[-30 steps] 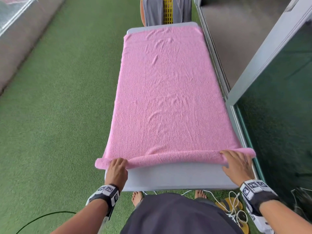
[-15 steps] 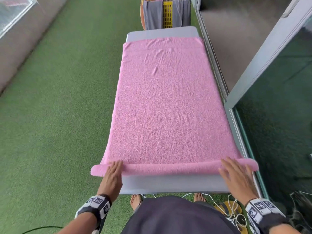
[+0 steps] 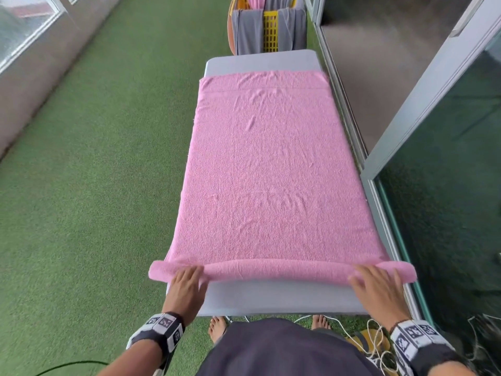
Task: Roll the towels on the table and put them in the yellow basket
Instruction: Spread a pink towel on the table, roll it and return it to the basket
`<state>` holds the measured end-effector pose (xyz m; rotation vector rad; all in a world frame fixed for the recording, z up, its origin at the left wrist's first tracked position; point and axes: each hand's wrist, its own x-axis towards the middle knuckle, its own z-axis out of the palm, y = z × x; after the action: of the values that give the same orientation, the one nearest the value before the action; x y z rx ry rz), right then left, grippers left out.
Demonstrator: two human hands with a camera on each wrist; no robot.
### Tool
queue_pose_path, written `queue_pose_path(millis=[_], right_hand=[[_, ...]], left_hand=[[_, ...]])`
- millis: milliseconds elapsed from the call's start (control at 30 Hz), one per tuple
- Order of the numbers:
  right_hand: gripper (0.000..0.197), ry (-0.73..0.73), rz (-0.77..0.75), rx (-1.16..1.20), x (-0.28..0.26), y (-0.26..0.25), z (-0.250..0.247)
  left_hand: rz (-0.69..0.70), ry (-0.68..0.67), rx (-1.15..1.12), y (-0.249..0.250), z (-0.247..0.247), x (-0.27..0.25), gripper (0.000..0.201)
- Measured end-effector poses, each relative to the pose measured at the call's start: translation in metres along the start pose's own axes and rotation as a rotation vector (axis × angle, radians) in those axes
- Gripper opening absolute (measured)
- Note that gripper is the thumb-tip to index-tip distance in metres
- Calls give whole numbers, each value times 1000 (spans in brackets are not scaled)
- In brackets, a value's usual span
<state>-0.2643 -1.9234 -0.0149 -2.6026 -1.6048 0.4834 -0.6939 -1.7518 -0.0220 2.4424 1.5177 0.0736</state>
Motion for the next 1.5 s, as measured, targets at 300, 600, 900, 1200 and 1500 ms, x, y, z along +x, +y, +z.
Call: queue_pose_path(millis=[300, 600, 900, 1200, 1500], right_hand=[[28, -32, 12, -64, -12, 1, 3], [66, -140, -26, -61, -23, 0, 13], [44, -7, -4, -65, 13, 1, -20], [32, -172, 54, -139, -12, -1, -12], [47, -118, -29, 52, -3, 3, -12]], left_hand=[[17, 4, 59, 0, -10, -4, 6], [-16, -160, 88, 4, 4, -9, 60], [-37, -45, 48, 3, -11, 8, 60], [22, -109, 40, 5, -10, -24, 20], [86, -125, 92, 0, 0, -6, 52]])
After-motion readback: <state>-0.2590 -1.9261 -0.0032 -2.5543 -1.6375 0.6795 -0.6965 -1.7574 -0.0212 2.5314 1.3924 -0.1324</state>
